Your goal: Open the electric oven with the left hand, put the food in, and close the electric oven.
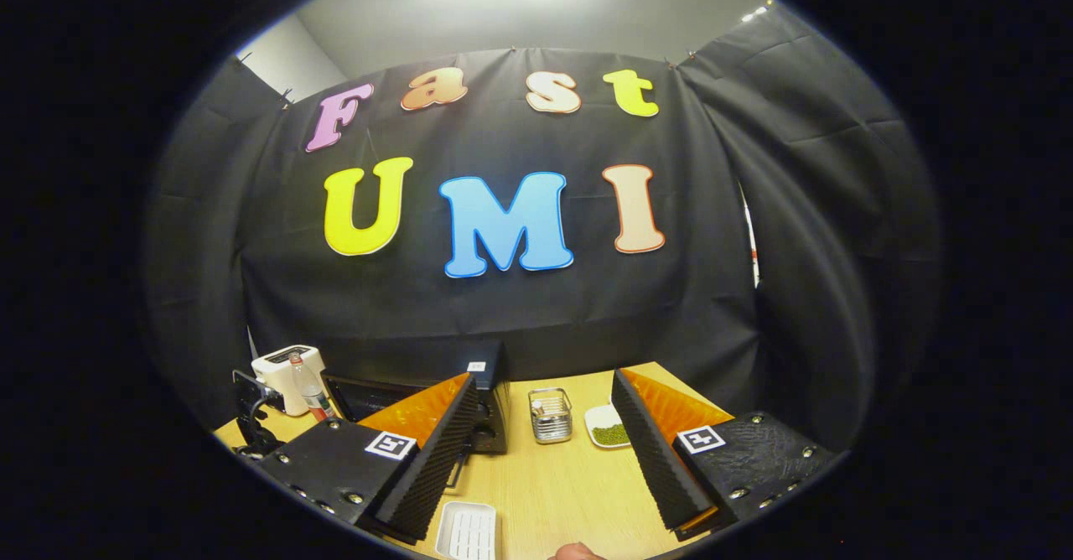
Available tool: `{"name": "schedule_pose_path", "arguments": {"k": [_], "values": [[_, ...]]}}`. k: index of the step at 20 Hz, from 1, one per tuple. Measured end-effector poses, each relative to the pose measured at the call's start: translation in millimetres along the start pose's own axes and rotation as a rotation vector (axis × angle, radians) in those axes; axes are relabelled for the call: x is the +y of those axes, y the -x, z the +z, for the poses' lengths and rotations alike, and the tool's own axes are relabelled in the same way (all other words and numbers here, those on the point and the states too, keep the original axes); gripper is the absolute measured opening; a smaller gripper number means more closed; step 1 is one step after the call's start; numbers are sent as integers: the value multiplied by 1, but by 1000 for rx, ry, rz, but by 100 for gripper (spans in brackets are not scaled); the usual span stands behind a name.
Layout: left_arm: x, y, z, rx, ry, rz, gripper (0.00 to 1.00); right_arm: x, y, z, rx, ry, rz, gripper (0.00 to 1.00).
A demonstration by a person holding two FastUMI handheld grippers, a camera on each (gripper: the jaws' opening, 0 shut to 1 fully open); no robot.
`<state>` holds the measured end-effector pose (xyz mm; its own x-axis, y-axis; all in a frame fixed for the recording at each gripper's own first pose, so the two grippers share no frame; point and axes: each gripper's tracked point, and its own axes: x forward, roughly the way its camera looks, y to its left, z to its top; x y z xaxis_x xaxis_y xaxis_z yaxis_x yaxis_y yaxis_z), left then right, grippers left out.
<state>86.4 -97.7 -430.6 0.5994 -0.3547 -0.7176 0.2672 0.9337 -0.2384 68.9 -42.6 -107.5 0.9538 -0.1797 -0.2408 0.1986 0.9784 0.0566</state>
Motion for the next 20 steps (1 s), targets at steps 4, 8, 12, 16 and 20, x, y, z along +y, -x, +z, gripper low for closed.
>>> {"name": "schedule_pose_path", "arguments": {"k": [4, 8, 12, 16, 20], "values": [[-6, -27, -13, 60, 7, -11, 98, -13, 8, -3, 16, 33, -45, 98], [0, -51, -24, 108, 8, 2, 98, -18, 14, -5, 38, 47, -73, 98], [4, -64, -19, 101, -32, 14, 98, -20, 13, -4, 40, 50, -87, 98], [5, -67, -19, 93, -46, 40, 98, -16, 12, -6, 49, 52, -75, 98], [6, -67, -17, 81, -34, 50, 95, -8, 11, -14, 70, 42, -43, 98]]}}
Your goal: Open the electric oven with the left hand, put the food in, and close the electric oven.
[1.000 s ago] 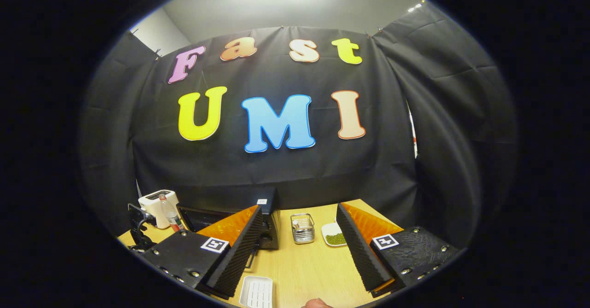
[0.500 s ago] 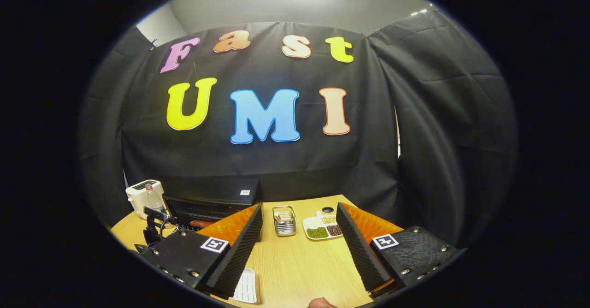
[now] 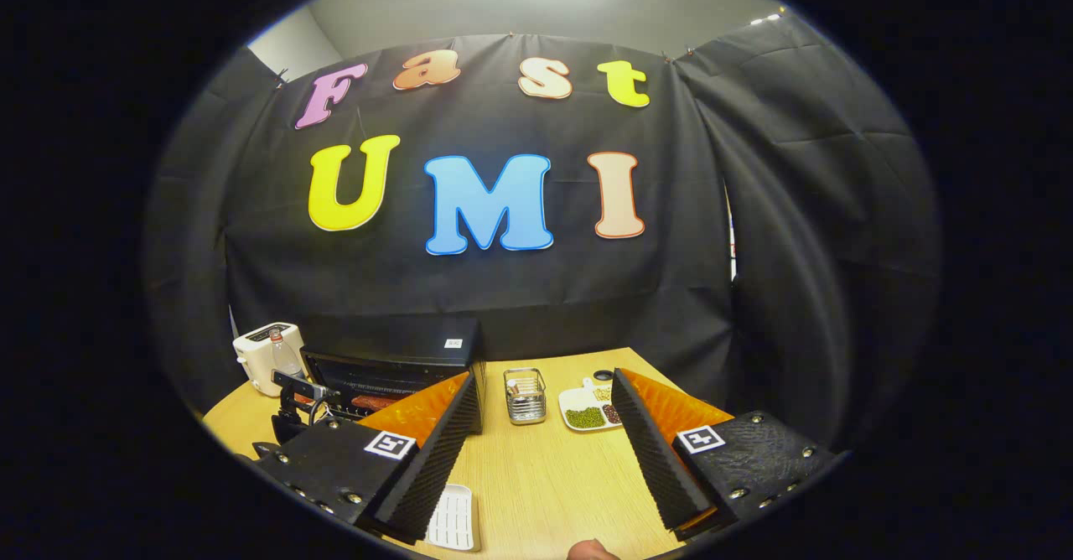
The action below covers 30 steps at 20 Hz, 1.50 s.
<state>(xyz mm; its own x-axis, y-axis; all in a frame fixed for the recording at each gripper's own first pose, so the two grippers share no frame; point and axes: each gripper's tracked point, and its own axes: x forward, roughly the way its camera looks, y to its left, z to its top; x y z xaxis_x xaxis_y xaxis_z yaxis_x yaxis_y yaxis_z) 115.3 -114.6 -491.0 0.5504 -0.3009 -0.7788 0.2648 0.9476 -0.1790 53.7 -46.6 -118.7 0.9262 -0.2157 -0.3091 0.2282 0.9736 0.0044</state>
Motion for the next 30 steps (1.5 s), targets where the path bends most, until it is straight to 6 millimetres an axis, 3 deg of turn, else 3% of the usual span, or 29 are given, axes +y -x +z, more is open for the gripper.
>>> {"name": "schedule_pose_path", "arguments": {"k": [4, 15, 30], "values": [[0, 7, 6, -28, -4, 3, 100, 12, 0, 4, -14, -4, 57, 98], [-1, 36, 38, -115, 11, 21, 97, 13, -3, 2, -6, -24, 96, 98], [1, 61, 104, -273, -10, 23, 97, 11, -9, -2, 8, 8, 82, 98]]}}
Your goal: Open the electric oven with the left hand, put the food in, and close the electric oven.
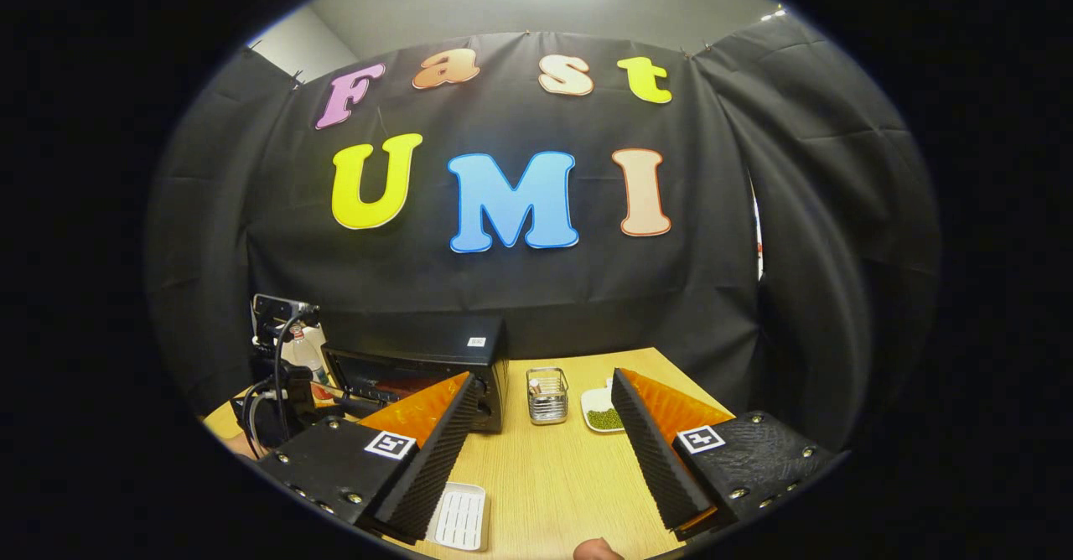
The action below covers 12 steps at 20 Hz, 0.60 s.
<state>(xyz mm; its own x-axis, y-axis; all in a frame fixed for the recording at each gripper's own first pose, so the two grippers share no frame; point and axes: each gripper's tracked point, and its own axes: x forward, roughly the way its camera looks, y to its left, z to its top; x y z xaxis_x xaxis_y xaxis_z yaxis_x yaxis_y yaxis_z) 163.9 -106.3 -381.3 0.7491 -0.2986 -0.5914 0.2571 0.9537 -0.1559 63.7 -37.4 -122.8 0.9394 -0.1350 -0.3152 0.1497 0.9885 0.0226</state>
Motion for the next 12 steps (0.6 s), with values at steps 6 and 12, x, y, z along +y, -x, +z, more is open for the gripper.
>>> {"name": "schedule_pose_path", "arguments": {"k": [6, 12], "values": [[3, -14, 36, -70, -14, -11, 97, -2, 1, 1, -2, 17, -16, 98], [6, 10, 102, -196, -33, -24, 100, 1, -1, 6, -24, 15, -30, 98]]}}
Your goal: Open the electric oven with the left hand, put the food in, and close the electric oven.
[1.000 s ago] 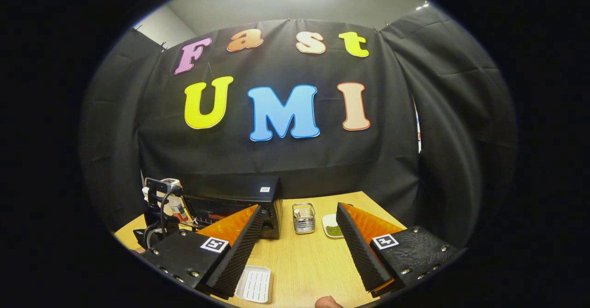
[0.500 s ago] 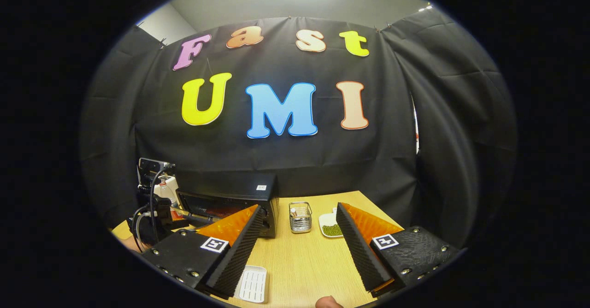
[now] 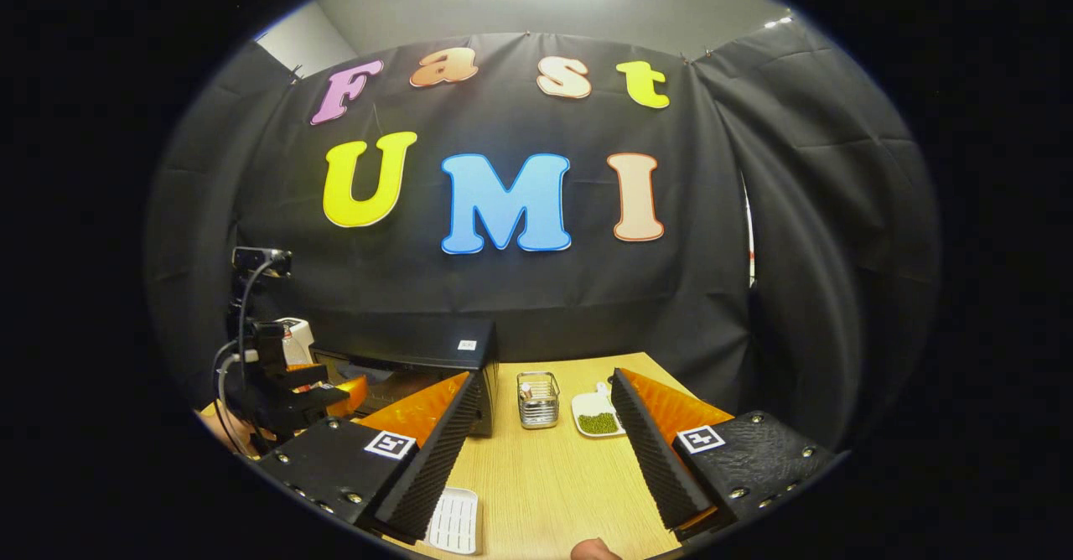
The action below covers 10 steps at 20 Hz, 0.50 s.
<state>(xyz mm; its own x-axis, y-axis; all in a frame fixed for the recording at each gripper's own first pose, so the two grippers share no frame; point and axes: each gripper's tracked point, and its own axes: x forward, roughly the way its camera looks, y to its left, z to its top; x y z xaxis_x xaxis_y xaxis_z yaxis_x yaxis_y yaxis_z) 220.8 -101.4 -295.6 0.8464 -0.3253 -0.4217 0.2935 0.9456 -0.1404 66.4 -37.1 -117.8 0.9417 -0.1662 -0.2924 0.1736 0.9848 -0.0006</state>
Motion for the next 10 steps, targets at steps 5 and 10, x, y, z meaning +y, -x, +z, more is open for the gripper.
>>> {"name": "schedule_pose_path", "arguments": {"k": [5, 10], "values": [[0, 51, 58, -105, 30, 14, 100, 2, 6, 18, -54, -18, 45, 98], [-7, 123, 101, -189, 42, 85, 91, -10, 28, 27, -84, 0, 116, 98]]}}
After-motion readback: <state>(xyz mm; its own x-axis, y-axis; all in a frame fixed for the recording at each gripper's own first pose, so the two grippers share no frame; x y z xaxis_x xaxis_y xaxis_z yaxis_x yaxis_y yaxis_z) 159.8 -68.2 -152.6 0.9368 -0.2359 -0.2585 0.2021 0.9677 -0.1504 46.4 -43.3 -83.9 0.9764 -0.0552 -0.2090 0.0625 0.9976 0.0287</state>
